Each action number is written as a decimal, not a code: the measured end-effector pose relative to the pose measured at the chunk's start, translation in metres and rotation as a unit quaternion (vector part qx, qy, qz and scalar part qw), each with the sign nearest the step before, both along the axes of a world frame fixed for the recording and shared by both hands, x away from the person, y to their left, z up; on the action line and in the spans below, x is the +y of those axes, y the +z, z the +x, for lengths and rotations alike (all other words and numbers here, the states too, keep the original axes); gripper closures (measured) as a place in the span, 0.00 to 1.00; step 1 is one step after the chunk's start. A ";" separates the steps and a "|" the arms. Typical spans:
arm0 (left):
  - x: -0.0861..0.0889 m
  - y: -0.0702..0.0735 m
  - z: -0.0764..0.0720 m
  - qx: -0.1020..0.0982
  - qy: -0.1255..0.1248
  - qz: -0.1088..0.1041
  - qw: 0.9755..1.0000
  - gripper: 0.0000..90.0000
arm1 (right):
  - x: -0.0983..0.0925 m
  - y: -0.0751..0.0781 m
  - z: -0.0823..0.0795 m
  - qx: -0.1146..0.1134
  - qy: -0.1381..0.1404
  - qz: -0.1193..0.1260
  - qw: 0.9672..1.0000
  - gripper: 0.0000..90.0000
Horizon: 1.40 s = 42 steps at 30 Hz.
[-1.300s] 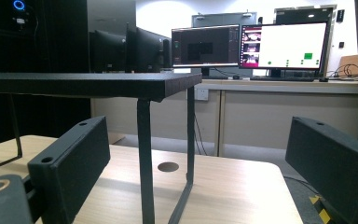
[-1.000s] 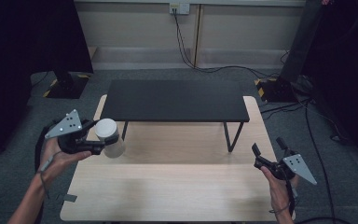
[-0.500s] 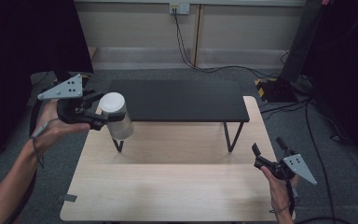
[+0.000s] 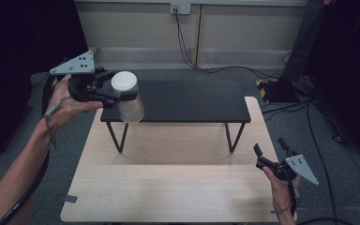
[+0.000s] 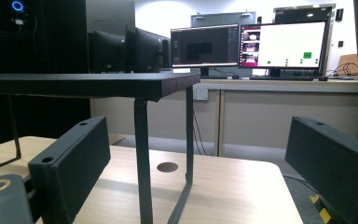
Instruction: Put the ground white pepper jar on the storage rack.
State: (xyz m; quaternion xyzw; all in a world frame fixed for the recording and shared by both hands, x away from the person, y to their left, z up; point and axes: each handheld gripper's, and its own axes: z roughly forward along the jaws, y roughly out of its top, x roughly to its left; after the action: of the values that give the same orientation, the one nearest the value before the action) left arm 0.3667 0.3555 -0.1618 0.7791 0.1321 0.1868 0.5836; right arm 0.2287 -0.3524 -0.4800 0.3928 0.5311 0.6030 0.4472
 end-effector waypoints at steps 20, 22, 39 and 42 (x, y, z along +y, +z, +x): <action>-0.021 -0.016 0.050 0.001 0.125 -0.005 0.992 0.36 | -0.001 -0.001 -0.001 0.000 -0.004 0.008 1.000 0.06; -0.021 -0.022 0.054 0.002 0.140 -0.010 0.990 0.36 | -0.001 -0.001 -0.001 -0.001 -0.003 0.008 1.000 0.06; -0.013 -0.067 0.081 0.028 0.189 -0.018 0.981 0.36 | -0.002 -0.003 -0.001 -0.002 -0.005 0.013 1.000 0.07; -0.011 -0.074 0.082 0.034 0.190 -0.019 0.981 0.37 | -0.002 -0.003 -0.001 -0.002 -0.006 0.014 1.000 0.07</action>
State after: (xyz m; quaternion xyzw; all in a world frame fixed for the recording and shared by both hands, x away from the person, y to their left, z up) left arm 0.4490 0.3447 -0.2355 0.7342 0.3013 0.2656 0.5473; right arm 0.2276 -0.3549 -0.4829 0.4013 0.5197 0.6079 0.4466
